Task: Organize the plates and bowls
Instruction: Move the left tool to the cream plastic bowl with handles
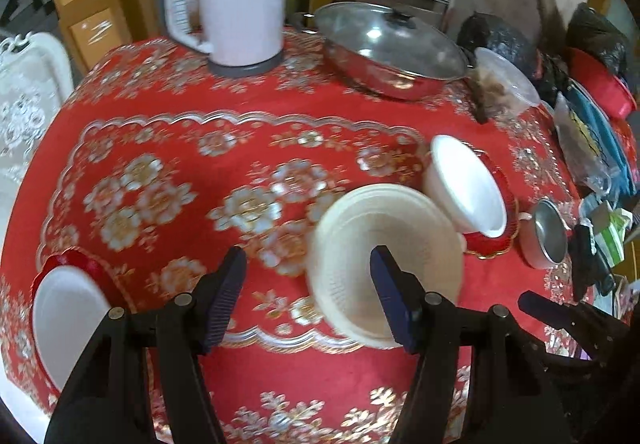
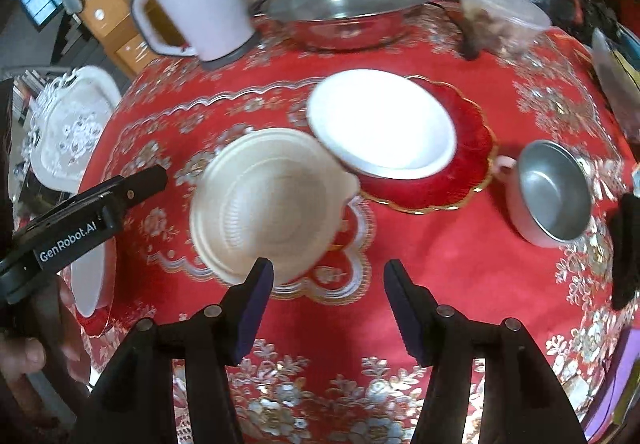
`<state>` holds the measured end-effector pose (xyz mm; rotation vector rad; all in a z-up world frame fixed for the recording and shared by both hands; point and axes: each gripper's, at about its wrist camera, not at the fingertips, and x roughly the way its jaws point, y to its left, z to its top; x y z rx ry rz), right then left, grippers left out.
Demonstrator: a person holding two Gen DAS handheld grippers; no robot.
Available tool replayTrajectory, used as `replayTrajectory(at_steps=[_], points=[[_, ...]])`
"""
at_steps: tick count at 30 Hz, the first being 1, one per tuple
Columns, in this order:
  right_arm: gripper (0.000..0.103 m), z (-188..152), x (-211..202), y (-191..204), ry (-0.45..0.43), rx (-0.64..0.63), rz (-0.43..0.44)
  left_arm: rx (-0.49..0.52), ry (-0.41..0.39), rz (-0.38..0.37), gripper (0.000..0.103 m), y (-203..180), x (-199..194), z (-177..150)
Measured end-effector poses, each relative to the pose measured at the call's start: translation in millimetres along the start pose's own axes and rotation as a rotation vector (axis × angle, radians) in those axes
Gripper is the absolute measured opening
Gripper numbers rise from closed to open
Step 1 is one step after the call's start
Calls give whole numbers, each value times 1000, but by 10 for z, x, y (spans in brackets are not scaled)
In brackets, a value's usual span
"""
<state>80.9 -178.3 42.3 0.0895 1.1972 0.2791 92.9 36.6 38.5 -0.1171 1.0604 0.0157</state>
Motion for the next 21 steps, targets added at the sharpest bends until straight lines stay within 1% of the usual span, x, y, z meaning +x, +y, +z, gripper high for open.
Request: replayTrajectory(at_steps=[3,8,15,21], points=[[60,-2,13,-133,0,29,-6,11,-11,-11,63,-89,35,30],[60,18,93,-277,6,65,15,17,-32,-36,63,-146,102,51],[60,69,308,-349,27,111,83,9,-70,-53,63,-93,218,76],[60,126,476,-376,52,141,118,-20,-50,-32,63,28,349,66]])
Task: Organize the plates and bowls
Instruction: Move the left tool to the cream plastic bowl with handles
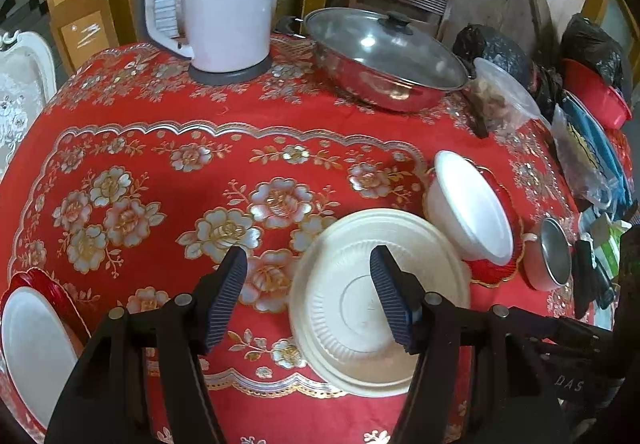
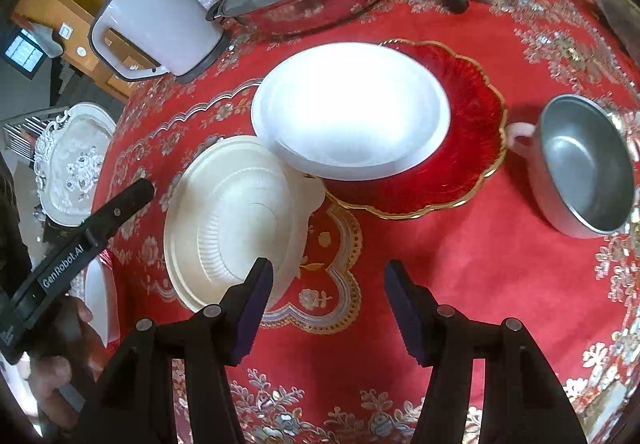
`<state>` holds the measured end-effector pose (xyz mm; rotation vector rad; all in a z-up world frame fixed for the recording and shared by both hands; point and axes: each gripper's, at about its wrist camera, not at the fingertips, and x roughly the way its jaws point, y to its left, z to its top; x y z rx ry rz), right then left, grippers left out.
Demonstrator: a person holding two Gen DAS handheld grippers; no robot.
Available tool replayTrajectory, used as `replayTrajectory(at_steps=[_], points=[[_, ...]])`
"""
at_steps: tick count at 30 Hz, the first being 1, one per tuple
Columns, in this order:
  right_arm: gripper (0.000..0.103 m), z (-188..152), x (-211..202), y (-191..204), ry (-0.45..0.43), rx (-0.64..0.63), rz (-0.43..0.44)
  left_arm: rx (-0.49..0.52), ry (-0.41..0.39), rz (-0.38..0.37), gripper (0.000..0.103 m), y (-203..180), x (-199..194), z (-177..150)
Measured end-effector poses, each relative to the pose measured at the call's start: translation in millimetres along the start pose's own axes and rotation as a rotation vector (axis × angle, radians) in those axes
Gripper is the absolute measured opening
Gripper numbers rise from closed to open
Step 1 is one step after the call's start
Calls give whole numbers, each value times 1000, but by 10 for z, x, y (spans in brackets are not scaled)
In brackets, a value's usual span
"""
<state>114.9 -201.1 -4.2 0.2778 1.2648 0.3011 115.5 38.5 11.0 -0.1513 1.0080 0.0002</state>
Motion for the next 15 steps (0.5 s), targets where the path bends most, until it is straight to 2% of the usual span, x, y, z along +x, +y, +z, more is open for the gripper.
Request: replayTrajectory(at_steps=[4,6,15], points=[[60,37,105,8,19,17,40,-10,26,-6,63,59,74,-10],[60,47,148,17,28,12,42,-18,47,-32,63,88,120,-14],[59,115,298,82,62,-10,46,9,135,-57,63,72,338,-59]])
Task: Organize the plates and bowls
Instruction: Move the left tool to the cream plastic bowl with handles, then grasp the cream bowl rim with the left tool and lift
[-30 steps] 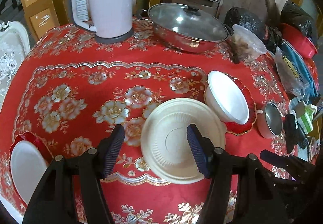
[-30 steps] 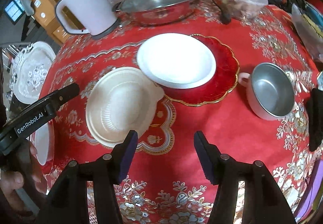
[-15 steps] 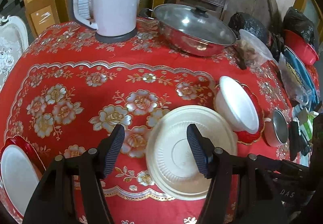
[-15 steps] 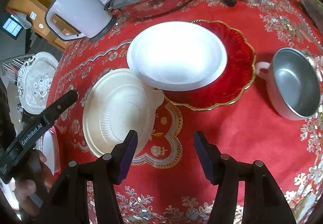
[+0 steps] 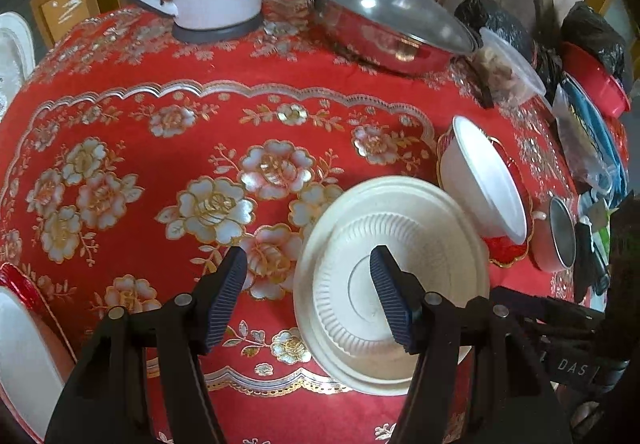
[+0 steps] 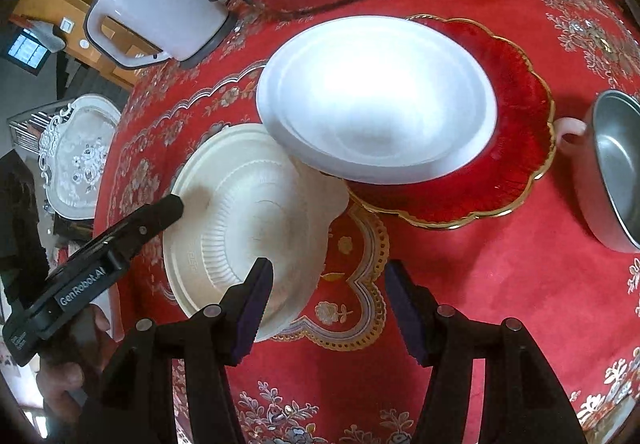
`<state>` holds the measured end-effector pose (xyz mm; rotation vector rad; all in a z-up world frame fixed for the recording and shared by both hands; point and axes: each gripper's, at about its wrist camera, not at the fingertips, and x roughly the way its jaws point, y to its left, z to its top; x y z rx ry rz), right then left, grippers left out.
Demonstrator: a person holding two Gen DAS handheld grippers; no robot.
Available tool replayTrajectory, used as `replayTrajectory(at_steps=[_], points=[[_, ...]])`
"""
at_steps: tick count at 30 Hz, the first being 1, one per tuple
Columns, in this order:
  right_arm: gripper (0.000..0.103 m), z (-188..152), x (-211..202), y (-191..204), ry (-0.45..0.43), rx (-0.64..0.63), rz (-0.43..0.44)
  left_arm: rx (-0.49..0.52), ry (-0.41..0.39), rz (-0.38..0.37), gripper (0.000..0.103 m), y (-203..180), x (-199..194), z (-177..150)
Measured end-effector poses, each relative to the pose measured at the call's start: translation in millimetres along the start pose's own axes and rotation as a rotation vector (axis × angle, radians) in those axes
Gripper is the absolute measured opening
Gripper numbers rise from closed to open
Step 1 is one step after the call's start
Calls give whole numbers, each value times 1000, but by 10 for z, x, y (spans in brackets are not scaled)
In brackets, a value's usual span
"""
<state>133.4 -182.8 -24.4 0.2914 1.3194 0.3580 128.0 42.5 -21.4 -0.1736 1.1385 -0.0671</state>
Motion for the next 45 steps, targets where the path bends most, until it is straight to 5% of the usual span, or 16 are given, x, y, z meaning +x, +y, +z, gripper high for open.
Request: replayTrajectory(at_steps=[2,8,10,11,13,19,35,45], points=[[58,12,31,16,9,-7,3,4,20,5,63,-12,59,-2],[25,35,155,61,39,-16,18,16,59,28,63,-24,201,-19],[25,35,161,62,40,-21,16,12,62,30,61,-20,229,-33],[24,36,164,65,41,-23,13,11,70,36,55,-21,251,-40],[20,35,164,69,42,-27,6,16,116,46,29,-32,335,-54],[15,26,155,101,36,-45,5,31,136,62,15,-69,403,-128],[15,-39,-114,373,16,-107,23,-10,109,53,14,40,16,-195],[15,-92,-163,1145,17,-252,73,-125,26,111,14,598,-601,-277]])
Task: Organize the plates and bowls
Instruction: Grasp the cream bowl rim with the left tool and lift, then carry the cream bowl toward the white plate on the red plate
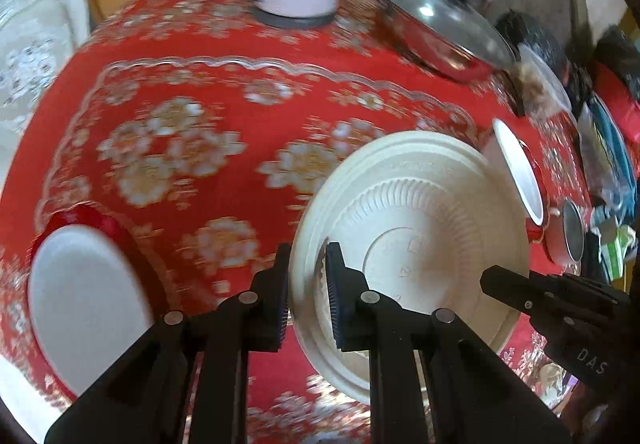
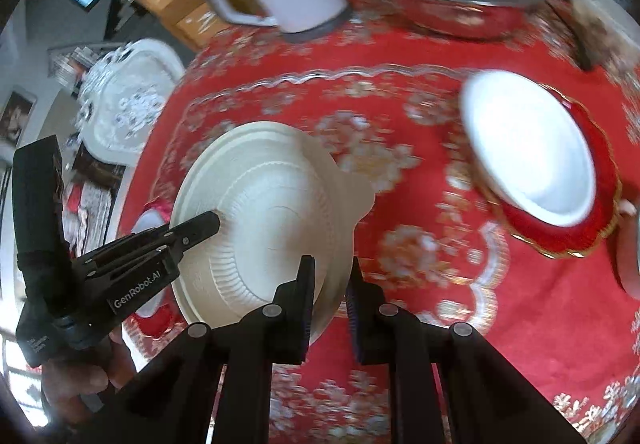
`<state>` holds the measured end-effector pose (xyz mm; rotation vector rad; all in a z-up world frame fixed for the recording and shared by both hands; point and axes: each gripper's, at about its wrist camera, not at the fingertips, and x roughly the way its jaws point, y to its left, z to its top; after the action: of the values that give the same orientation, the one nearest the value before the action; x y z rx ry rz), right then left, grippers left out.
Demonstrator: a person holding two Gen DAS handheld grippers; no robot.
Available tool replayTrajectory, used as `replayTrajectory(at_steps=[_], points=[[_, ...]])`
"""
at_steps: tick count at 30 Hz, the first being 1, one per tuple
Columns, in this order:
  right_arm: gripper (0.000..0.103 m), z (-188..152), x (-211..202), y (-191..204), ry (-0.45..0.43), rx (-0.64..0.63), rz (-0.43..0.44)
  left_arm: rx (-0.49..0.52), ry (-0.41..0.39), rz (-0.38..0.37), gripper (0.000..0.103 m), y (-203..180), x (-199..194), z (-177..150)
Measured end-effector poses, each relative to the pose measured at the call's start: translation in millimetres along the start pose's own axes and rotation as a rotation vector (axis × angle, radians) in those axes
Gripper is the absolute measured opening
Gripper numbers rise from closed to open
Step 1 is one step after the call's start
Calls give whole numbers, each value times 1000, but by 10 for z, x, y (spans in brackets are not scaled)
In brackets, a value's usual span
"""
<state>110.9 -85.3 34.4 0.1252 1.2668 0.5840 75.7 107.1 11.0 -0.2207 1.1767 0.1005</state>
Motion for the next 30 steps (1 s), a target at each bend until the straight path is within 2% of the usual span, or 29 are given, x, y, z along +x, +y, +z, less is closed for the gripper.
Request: replayTrajectory(at_steps=[8,13,16,22,25,28,30], points=[[14,37,238,729,26,-131,39,-90,-42,65,14,667,-274,-176],[14,31,348,894,31,-156,11,-141,-20,83,14,981,-257,-325],[9,30,370,832,35,-139,-4,-143,-14,66,14,1031,-253,-408],[9,-89,341,449,41,-83,-46,-105,0,1,14,884,-192,-428],[9,-150,306,170,44,-22,-42,-58,14,-7,15,727,-118,-385],[9,-203,241,-62,42,26,-44,9,37,-18,22,532,-1,-344],[9,-237,206,-245,45,66,-45,54,49,-31,22,382,82,-314]])
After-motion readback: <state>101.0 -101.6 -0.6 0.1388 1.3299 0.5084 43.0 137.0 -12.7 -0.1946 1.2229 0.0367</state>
